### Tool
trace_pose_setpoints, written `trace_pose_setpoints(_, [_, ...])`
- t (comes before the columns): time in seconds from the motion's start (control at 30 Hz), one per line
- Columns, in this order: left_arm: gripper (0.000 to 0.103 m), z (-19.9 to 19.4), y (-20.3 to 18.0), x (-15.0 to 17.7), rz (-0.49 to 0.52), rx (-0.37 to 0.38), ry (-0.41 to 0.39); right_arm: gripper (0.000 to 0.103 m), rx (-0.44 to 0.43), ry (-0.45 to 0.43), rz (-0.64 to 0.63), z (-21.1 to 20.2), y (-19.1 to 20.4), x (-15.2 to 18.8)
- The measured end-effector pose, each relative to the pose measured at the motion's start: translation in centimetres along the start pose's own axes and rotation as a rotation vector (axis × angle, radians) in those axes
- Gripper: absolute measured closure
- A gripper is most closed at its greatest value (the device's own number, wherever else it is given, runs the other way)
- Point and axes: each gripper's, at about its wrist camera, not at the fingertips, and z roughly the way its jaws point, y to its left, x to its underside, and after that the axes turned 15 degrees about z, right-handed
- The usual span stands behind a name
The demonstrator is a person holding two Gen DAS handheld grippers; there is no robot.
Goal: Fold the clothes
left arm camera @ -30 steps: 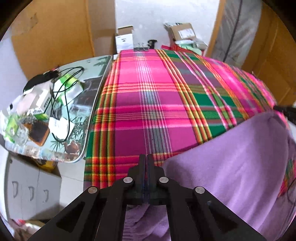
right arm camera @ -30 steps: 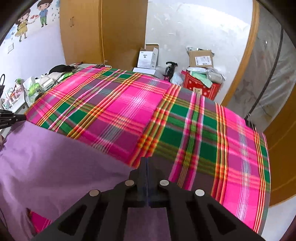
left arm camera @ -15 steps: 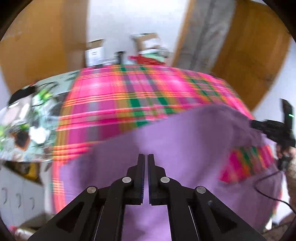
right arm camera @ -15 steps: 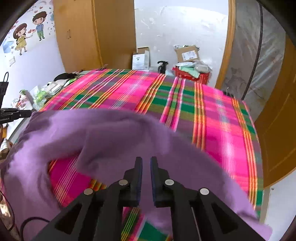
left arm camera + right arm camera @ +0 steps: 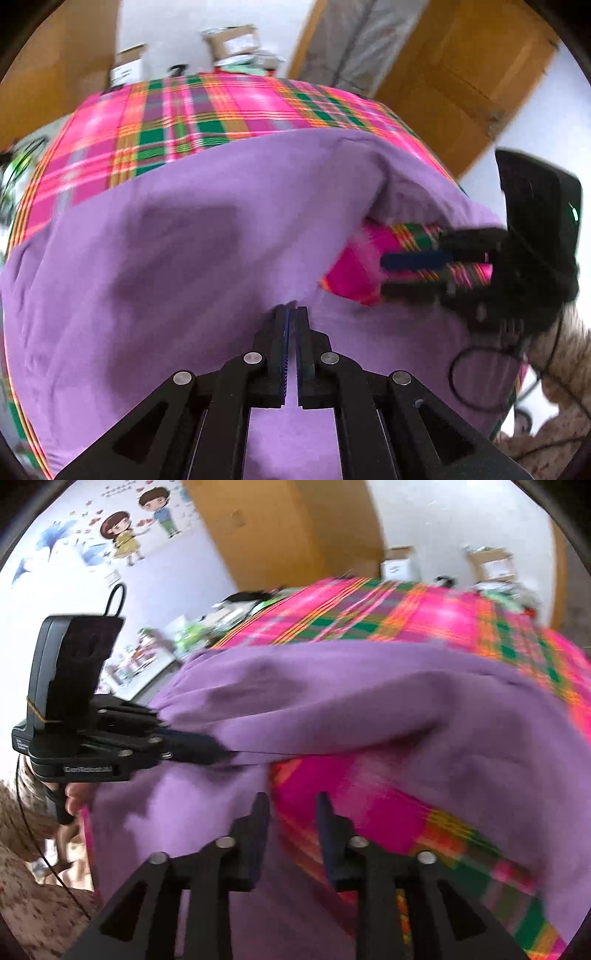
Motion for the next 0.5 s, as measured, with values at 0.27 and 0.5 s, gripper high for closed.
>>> trace_pose_setpoints(0.27, [0.100,0.8,2.6,1.0,-0.130,0.015,-0.003,0.077,-0.008,0.033,-0.026,2.5,2.5,0.0])
trace_pose_setpoints(0.5, [0.100,0.1,2.0,0.9,-0.131,0.019,-0.015,0.097,-0.077,0.002,-0.037,1.0,4.0,1.2])
